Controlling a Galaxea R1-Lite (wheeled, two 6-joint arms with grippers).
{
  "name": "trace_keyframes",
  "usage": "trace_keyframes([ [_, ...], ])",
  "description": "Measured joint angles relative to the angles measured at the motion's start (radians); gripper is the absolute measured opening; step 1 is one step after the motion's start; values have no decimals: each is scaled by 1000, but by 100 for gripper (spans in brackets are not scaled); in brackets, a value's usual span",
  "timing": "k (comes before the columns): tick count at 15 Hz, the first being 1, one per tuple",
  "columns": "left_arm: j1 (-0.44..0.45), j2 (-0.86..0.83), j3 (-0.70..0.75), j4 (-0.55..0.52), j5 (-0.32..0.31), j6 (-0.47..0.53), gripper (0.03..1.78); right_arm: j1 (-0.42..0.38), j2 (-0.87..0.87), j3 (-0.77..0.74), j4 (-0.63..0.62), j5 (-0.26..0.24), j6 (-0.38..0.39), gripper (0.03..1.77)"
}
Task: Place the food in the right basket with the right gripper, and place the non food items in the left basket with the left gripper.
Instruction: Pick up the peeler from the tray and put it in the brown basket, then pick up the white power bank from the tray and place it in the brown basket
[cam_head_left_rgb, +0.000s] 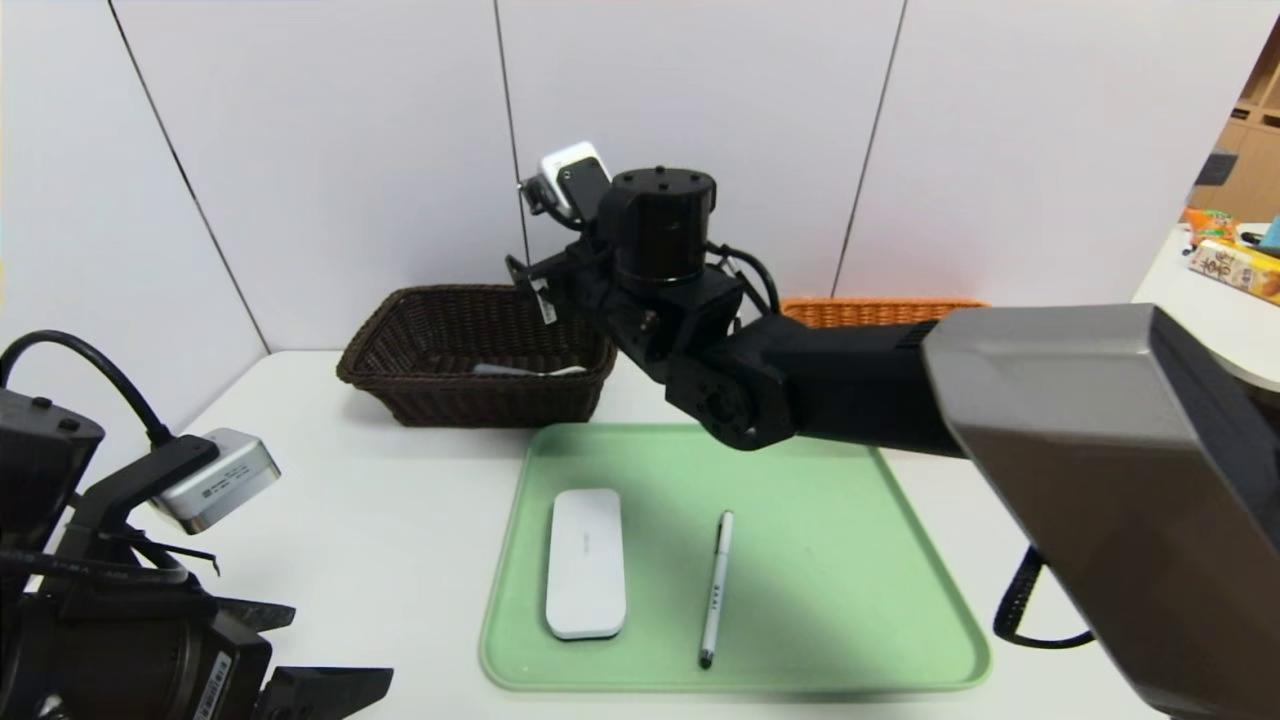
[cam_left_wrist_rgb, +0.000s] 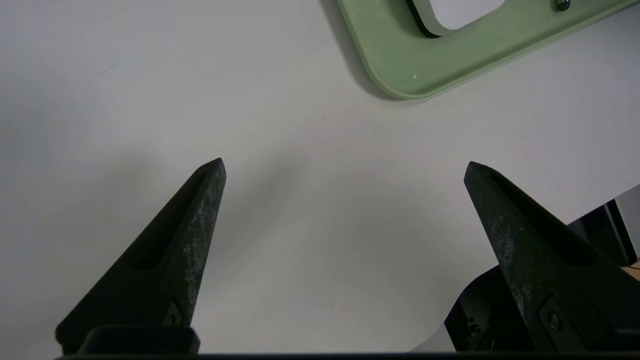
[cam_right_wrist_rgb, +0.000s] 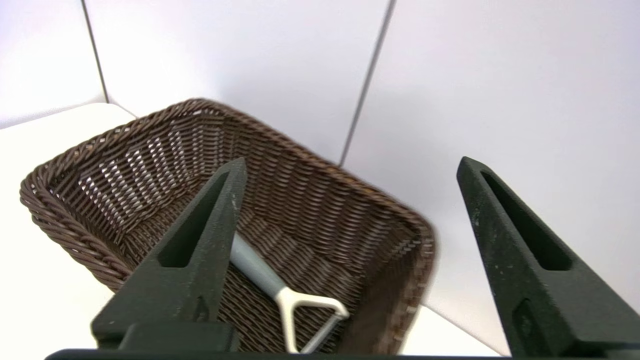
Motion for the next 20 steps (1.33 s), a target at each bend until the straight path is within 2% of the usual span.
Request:
trace_keyframes([
  [5, 0, 0, 1, -35, -1, 1, 169, -9, -221, 233, 119, -2, 5, 158],
  [10, 0, -11, 6, -36, -1, 3, 169, -33, -502, 638, 150, -16, 10, 164],
  [14, 0, -22, 8, -35, -1, 5, 169, -100, -725, 944, 161, -49, 17, 167],
  [17, 0, -27, 9, -35, -1, 3, 169, -141, -837, 1105, 161, -106, 74, 168],
  [20, 0, -34, 10, -33, -2, 2, 169, -159, -918, 1237, 160, -143, 166, 169],
])
